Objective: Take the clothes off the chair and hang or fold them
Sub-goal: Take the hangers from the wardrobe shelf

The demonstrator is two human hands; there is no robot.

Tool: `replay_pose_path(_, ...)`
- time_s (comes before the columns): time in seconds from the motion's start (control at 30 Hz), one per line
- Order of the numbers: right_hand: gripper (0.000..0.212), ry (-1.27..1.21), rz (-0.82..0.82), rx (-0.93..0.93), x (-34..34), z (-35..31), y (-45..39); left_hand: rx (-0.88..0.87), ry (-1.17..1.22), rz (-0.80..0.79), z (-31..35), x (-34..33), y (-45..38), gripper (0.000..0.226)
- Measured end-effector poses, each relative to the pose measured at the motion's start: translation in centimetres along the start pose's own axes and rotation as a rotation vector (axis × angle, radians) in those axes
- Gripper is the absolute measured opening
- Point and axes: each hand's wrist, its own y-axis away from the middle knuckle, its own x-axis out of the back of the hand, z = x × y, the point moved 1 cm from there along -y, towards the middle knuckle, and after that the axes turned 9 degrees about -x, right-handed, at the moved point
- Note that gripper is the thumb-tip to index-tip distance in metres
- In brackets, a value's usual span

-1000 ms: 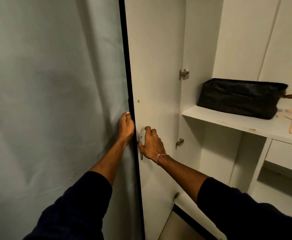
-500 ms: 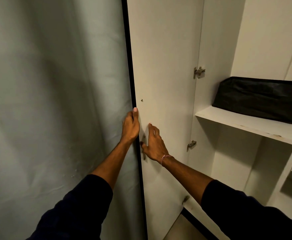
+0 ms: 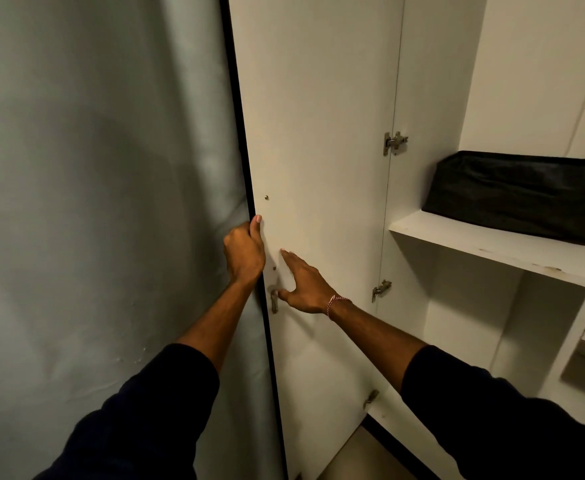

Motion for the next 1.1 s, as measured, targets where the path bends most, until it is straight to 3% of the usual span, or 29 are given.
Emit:
replay_pose_path(0.13, 0.088, 0.033, -0.009, 0.030, 0.9, 0.5, -0.1, -0.058, -0.133, 0.000, 0.2, -0.6, 1.0, 0.030)
replay_pose_path(0.27, 0.084, 0.050, 0.039, 0.014, 2.5, 1.4, -0.1, -0.299, -0.379, -0.078, 0.5, -2.3, 4.3, 0.066)
replay_pose_path(0.37, 0.080, 0.079, 0.085, -0.009, 3.9, 2.9, 0.1, -0.493, -0.463, -0.156, 1.4, -3.8, 5.8, 0.070)
replay_pose_path(0.5, 0.075, 0.150, 0.139, -0.097, 6.2, 5.7, 1.4, -0.640, -0.375, -0.404, 3.5, -6.1, 7.3, 0.063)
replay_pose_path(0.63, 0.076, 0.246, 0.193, -0.242, 9.8, 9.3, 4.3, -0.743, -0.299, -0.550, 6.2, -9.7, 8.9, 0.067)
replay_pose_path(1.1, 0.065, 0.356, 0.375, -0.679, 26.1, 24.0, 19.6, -0.874, -0.006, -0.839, 23.3, -24.0, 17.8, 0.073)
